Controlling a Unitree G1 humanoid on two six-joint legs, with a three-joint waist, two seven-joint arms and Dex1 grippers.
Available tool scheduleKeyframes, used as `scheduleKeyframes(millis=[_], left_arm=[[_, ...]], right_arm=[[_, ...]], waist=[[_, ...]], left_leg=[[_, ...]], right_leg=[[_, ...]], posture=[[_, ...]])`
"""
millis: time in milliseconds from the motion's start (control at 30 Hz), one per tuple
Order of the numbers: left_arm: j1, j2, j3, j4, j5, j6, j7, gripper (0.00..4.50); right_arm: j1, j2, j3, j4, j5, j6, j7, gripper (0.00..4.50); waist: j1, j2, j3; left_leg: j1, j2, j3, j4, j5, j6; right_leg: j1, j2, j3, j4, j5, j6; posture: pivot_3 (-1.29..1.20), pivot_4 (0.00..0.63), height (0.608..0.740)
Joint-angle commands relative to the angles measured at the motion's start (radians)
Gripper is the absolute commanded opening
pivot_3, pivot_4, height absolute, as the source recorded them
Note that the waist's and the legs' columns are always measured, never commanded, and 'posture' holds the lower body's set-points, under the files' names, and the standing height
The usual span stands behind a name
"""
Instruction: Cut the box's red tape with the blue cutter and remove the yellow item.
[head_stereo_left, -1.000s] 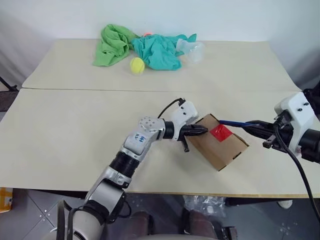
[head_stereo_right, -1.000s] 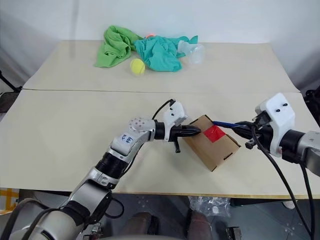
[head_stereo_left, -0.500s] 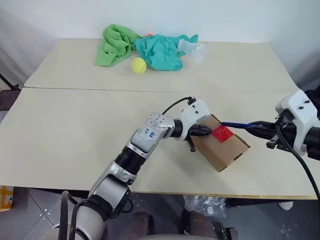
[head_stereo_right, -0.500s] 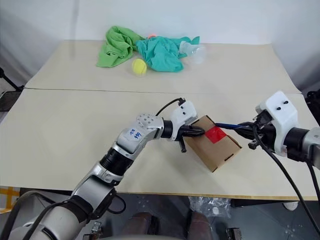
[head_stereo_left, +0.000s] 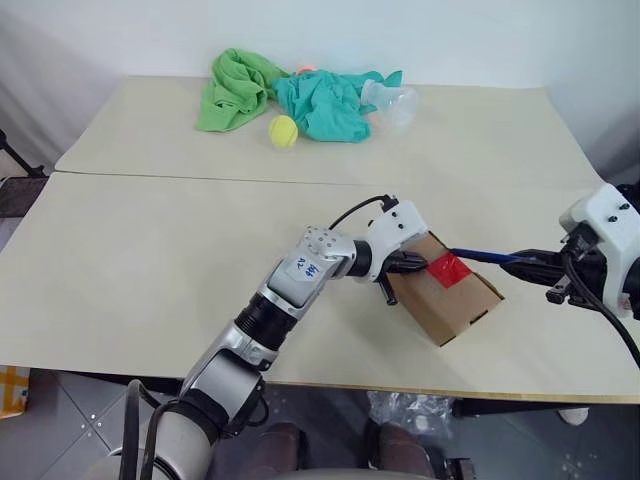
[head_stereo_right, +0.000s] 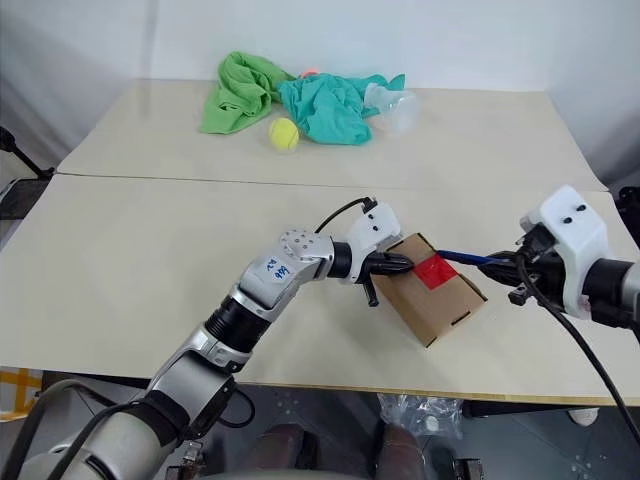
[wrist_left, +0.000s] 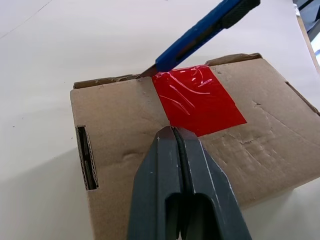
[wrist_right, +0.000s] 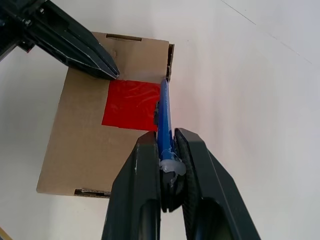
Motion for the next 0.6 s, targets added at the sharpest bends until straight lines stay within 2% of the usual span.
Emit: scheduleKeyframes(millis=[33,600], left_arm=[[0.019,0.004,-0.034,0.058,0.038,0.046,0.017,0.02],[0.017,-0.004,-0.035,0.064,0.036,0.038,0.021,0.02]], right_arm=[[0.013,-0.026,-0.018,-0.024,0.032,0.035,0.037,0.17],[-0.074,-0.047,0.115,0.028,0.029,0.057,0.043,0.17]], waist=[[0.0,0.0,0.0],[-0.006,-0.003,-0.002]], left_leg=[[0.0,0.0,0.0,0.0,0.0,0.0],[0.001,0.0,0.0,0.0,0.0,0.0]], right_leg=[[0.0,0.0,0.0,0.0,0.0,0.0],[0.001,-0.001,0.001,0.0,0.0,0.0]], posture=[[0.0,0.15,0.74],[0.0,0.15,0.74]])
